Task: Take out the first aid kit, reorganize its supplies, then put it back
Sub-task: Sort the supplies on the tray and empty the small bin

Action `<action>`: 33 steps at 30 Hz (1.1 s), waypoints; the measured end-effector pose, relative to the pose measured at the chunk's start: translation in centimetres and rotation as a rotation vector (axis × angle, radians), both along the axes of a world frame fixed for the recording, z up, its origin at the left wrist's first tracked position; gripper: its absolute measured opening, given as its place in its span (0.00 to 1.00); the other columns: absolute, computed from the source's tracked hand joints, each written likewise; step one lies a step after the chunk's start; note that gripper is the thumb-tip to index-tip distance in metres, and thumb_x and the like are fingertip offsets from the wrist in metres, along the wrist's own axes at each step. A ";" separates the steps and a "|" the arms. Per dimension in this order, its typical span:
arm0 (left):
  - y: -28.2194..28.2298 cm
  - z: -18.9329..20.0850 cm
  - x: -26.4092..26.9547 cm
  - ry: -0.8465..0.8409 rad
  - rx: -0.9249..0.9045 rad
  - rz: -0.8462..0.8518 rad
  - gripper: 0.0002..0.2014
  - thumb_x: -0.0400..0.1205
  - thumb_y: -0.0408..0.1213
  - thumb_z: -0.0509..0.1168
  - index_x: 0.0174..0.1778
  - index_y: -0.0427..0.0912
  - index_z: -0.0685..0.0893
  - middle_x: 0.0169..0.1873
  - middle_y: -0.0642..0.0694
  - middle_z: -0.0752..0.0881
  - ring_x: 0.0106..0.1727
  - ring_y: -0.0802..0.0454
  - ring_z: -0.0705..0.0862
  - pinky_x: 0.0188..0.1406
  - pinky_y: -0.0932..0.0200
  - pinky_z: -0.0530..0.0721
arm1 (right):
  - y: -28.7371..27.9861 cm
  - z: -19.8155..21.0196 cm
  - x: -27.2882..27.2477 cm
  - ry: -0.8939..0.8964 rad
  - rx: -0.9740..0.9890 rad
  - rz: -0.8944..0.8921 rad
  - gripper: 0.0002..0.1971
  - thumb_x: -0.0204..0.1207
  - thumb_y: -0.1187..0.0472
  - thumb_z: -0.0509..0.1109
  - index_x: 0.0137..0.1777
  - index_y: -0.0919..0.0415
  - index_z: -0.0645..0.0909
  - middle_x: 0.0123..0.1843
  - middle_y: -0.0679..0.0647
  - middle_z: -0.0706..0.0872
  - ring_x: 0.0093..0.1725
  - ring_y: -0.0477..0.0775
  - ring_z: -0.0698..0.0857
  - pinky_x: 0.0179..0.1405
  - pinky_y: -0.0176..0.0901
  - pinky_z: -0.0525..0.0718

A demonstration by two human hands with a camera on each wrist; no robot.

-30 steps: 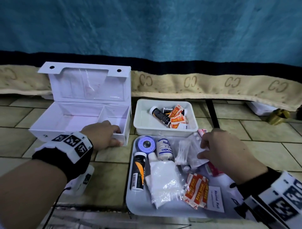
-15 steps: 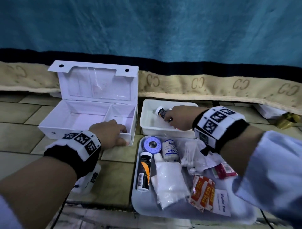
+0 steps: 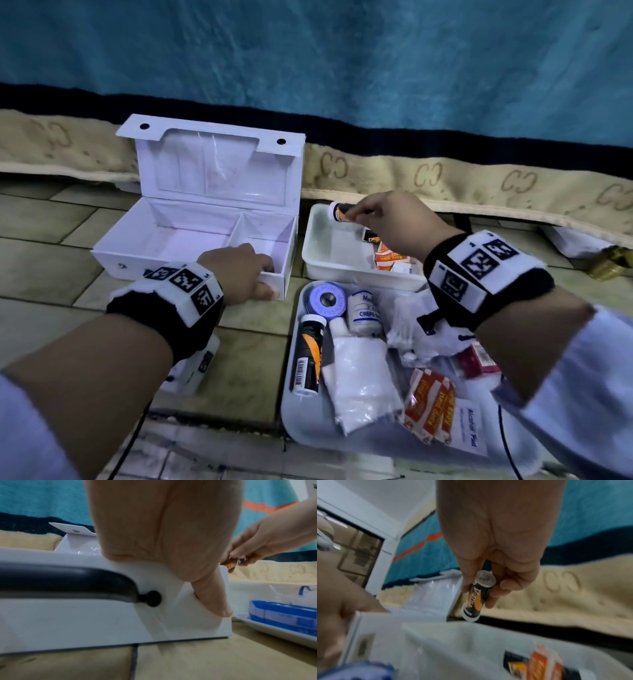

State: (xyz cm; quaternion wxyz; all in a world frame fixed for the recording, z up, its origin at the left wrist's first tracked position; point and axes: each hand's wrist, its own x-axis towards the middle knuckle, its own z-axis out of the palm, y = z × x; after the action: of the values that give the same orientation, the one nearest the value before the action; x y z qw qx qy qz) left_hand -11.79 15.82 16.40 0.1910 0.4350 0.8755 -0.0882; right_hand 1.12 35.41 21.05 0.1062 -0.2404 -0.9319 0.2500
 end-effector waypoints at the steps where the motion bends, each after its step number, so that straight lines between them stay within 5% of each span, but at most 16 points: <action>1: 0.0 0.0 0.0 0.000 0.001 0.001 0.25 0.78 0.62 0.60 0.69 0.57 0.72 0.64 0.49 0.74 0.61 0.47 0.79 0.57 0.49 0.78 | -0.7 0.8 0.7 0.034 -0.028 -0.008 0.10 0.79 0.58 0.67 0.56 0.48 0.86 0.33 0.41 0.78 0.29 0.39 0.74 0.23 0.19 0.69; 5: 0.1 0.0 0.1 0.010 -0.001 -0.001 0.25 0.78 0.61 0.60 0.70 0.57 0.72 0.64 0.48 0.74 0.61 0.46 0.79 0.58 0.49 0.79 | -3.7 3.1 4.6 0.052 -0.029 -0.030 0.12 0.76 0.56 0.70 0.58 0.48 0.84 0.28 0.42 0.78 0.21 0.39 0.76 0.18 0.23 0.69; 10: 0.0 -0.1 0.1 0.024 -0.003 -0.002 0.24 0.79 0.61 0.60 0.69 0.57 0.72 0.65 0.48 0.74 0.62 0.47 0.79 0.60 0.48 0.78 | -8.2 3.6 9.7 -0.015 0.039 -0.059 0.12 0.69 0.48 0.73 0.53 0.43 0.86 0.36 0.41 0.85 0.24 0.32 0.78 0.21 0.24 0.71; 12: -0.1 -0.1 0.2 0.026 -0.002 0.000 0.24 0.79 0.61 0.59 0.70 0.57 0.72 0.66 0.48 0.73 0.62 0.47 0.79 0.61 0.48 0.78 | -10.0 2.6 10.9 0.004 0.045 -0.049 0.12 0.69 0.50 0.73 0.53 0.42 0.86 0.42 0.43 0.89 0.29 0.35 0.82 0.27 0.23 0.75; 15: -0.1 -0.1 0.2 0.024 0.001 0.004 0.24 0.79 0.60 0.60 0.70 0.57 0.72 0.66 0.48 0.73 0.63 0.46 0.79 0.61 0.48 0.78 | -12.1 -0.1 11.5 -0.013 0.091 0.004 0.13 0.70 0.52 0.72 0.55 0.43 0.85 0.50 0.45 0.86 0.44 0.45 0.86 0.44 0.36 0.81; 17: -0.1 -0.1 0.2 0.024 0.002 0.006 0.24 0.79 0.61 0.59 0.70 0.57 0.71 0.66 0.48 0.73 0.63 0.46 0.78 0.61 0.48 0.77 | -13.5 -1.9 11.4 -0.092 0.160 0.043 0.11 0.65 0.53 0.74 0.48 0.50 0.86 0.48 0.47 0.82 0.39 0.49 0.87 0.36 0.37 0.83; 20: -0.1 -0.1 0.2 0.025 0.005 0.005 0.25 0.79 0.61 0.59 0.70 0.57 0.72 0.66 0.48 0.73 0.63 0.46 0.78 0.61 0.48 0.77 | -15.3 -3.8 10.8 -0.180 0.251 0.085 0.19 0.40 0.53 0.84 0.32 0.49 0.82 0.37 0.47 0.81 0.18 0.45 0.80 0.13 0.34 0.69; 24: -0.1 -0.1 0.2 0.022 0.002 0.002 0.25 0.79 0.61 0.59 0.71 0.57 0.71 0.66 0.48 0.73 0.63 0.46 0.79 0.61 0.48 0.78 | -16.6 -6.5 10.3 -0.175 0.289 0.022 0.30 0.32 0.56 0.86 0.37 0.52 0.77 0.41 0.51 0.86 0.12 0.46 0.76 0.17 0.35 0.54; 33: 0.0 -0.1 0.1 0.022 -0.006 0.001 0.26 0.79 0.62 0.59 0.70 0.56 0.71 0.66 0.47 0.73 0.63 0.46 0.78 0.60 0.48 0.78 | -16.4 -8.4 10.5 -0.144 0.224 -0.006 0.29 0.32 0.61 0.86 0.36 0.50 0.81 0.51 0.52 0.87 0.19 0.44 0.80 0.22 0.33 0.55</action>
State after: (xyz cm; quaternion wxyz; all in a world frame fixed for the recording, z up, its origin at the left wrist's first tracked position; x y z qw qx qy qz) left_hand -11.65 15.78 16.27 0.1827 0.4331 0.8774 -0.0957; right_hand 11.57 18.96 12.62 0.0659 -0.2470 -0.9585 0.1263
